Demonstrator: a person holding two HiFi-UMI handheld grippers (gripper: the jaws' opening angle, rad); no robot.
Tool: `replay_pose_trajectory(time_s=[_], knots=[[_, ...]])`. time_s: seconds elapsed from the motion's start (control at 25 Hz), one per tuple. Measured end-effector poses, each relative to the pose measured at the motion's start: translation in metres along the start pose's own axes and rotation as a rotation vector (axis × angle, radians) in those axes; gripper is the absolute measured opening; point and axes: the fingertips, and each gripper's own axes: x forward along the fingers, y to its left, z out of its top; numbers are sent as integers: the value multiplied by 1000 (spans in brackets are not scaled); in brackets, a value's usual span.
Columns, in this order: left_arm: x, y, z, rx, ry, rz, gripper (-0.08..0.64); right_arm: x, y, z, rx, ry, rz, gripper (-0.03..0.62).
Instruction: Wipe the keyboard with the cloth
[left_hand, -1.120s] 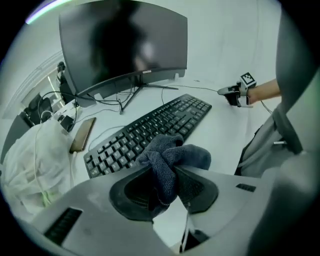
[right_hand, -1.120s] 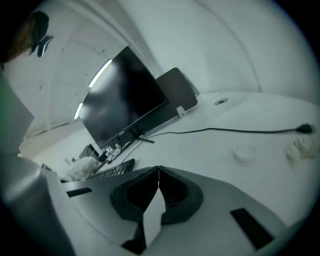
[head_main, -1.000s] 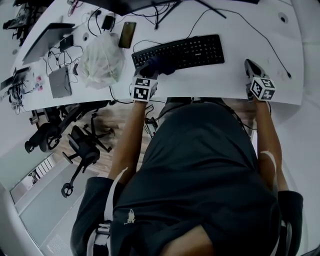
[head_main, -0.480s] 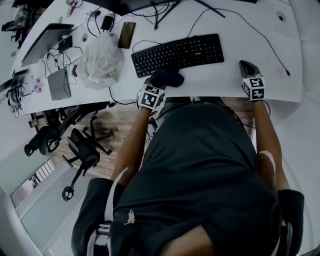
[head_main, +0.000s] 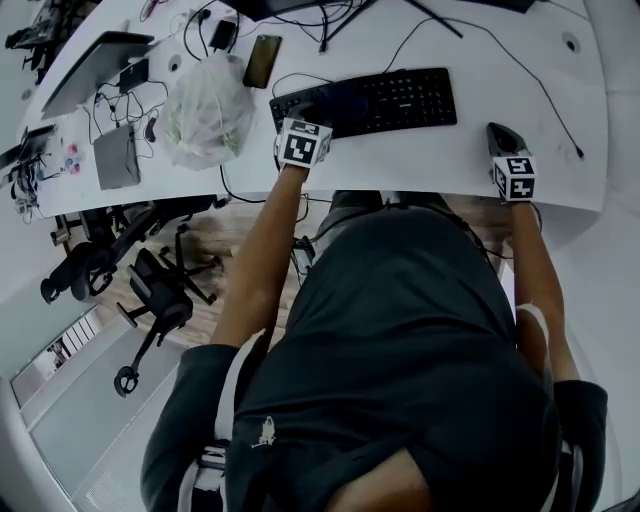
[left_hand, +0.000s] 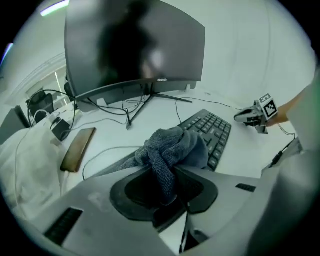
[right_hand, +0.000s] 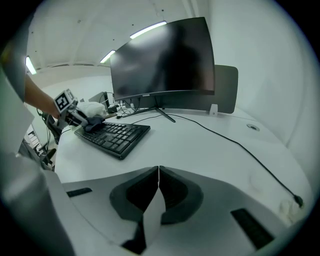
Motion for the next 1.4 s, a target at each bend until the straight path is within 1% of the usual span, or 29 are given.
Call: replay_pose_trajectory(time_s=[0.04, 0.12, 0.2, 0.24, 0.32, 0.4, 0.44, 0.52, 0.6, 0.64, 0.76, 0.84, 0.88, 0.92, 0.96, 1.04, 1.08, 1.16, 1.2, 1.28, 1.36, 1.4], knots=[[-5, -11, -10, -12, 2, -17, 103, 0, 0, 0, 6, -6, 1, 11], [-16, -43, -33, -24, 22, -81, 101, -1, -1, 2, 12, -21, -2, 11], [-24, -73, -51, 9, 42, -127, 101, -1, -3, 3, 10, -29, -10, 11], [-25, -78, -52, 31, 39, -127, 101, -1, -4, 3, 8, -29, -13, 11], [-24, -65, -34, 49, 1, -89, 101, 0, -5, 4, 6, -27, -15, 11], [-17, -36, -2, 53, -40, -34, 101, -1, -5, 4, 5, -21, -14, 11], [-13, -22, 12, 64, -46, -12, 101, -2, -4, 3, 5, -17, -13, 11], [-3, -5, 25, 99, -17, 10, 101, -2, -3, 2, 6, -13, -10, 11], [6, -7, 17, 129, 35, -5, 101, -1, -2, 1, 10, -16, -8, 11], [7, -16, 7, 129, 50, -20, 101, -1, -2, 1, 13, -20, -8, 11], [-7, -59, -33, 99, 80, -94, 100, -1, -1, 1, 20, -35, -6, 11], [-15, -85, -55, 116, 112, -143, 100, -1, -2, 2, 16, -38, -7, 11], [-16, -91, -59, 133, 113, -147, 100, 0, -2, 2, 12, -37, -7, 11], [-16, -88, -55, 143, 97, -134, 100, 1, -1, 3, 8, -37, -4, 11], [-15, -79, -43, 144, 69, -109, 100, 2, -1, 3, 3, -36, 0, 11], [-11, -53, -2, 133, 4, -51, 100, 3, -1, 4, -5, -31, 6, 11], [-7, -40, 17, 130, -14, -28, 100, 2, -1, 4, -8, -24, 6, 11], [6, -22, 35, 138, -1, -10, 100, -1, -1, 2, -13, -10, 6, 11], [13, -18, 34, 146, 20, -12, 100, -2, 0, 1, -13, -8, 7, 11], [18, -22, 20, 144, 48, -21, 100, -1, 3, 0, -7, -13, 17, 11], [10, -41, 0, 109, 56, -47, 98, -1, 5, -1, -3, -21, 29, 11], [4, -57, -12, 94, 67, -76, 98, -1, 4, 0, -5, -25, 31, 11]])
